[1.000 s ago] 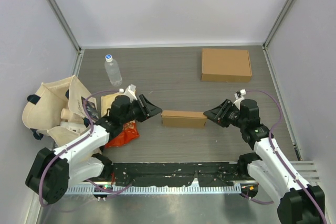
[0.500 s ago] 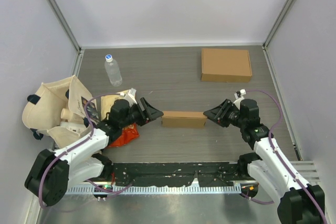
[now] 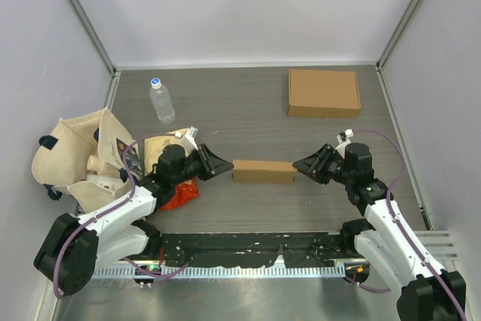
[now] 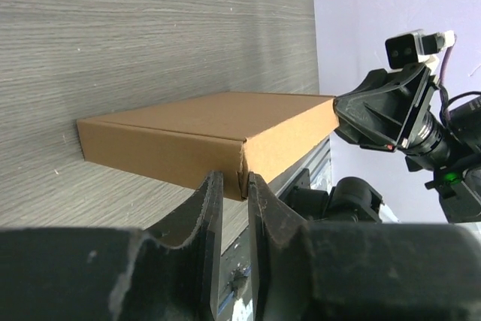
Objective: Fold the paper box
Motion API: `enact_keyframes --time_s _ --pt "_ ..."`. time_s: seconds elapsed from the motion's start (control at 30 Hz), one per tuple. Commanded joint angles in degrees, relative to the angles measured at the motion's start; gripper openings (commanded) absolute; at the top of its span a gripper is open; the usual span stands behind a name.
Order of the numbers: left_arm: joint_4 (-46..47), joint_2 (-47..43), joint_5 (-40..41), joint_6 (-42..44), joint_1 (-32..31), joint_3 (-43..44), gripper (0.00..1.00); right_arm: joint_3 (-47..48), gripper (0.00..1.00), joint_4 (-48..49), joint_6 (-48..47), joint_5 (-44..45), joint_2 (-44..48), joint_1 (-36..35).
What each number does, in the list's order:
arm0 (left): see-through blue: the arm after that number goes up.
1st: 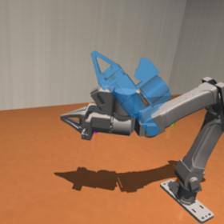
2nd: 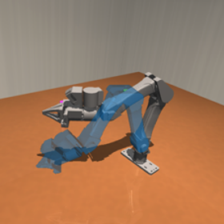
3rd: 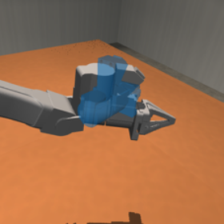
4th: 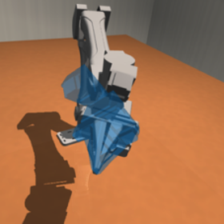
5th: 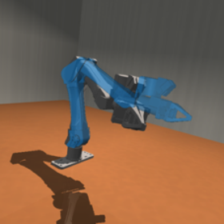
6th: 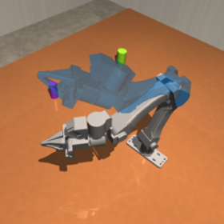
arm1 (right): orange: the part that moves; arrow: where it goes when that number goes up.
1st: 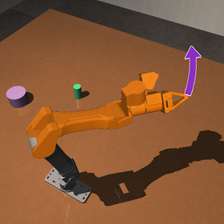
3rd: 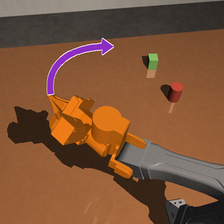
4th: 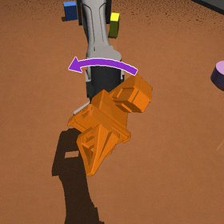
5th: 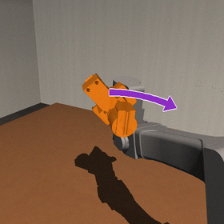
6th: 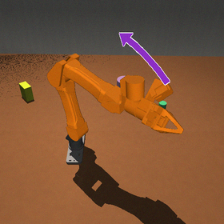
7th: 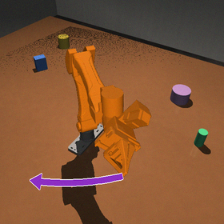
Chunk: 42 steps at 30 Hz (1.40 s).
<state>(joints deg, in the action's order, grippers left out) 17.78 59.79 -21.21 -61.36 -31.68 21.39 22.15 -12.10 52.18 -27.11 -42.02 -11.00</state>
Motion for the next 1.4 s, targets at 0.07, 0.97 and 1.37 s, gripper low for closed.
enact_keyframes --time_s 0.07,0.97,1.37 --pt "-11.7 -2.6 6.0 1.4 -8.6 -2.7 0.19 0.4 0.34 -19.4 -5.6 -2.4 0.4 0.0" --pt "-21.9 13.9 16.0 3.6 -12.4 12.1 0.71 2.0 0.52 1.5 -11.1 -0.7 -18.4 -2.1" --pt "-11.6 33.2 16.2 3.0 -5.9 25.6 0.42 13.5 0.36 23.9 -2.9 7.8 -42.2 -7.5"
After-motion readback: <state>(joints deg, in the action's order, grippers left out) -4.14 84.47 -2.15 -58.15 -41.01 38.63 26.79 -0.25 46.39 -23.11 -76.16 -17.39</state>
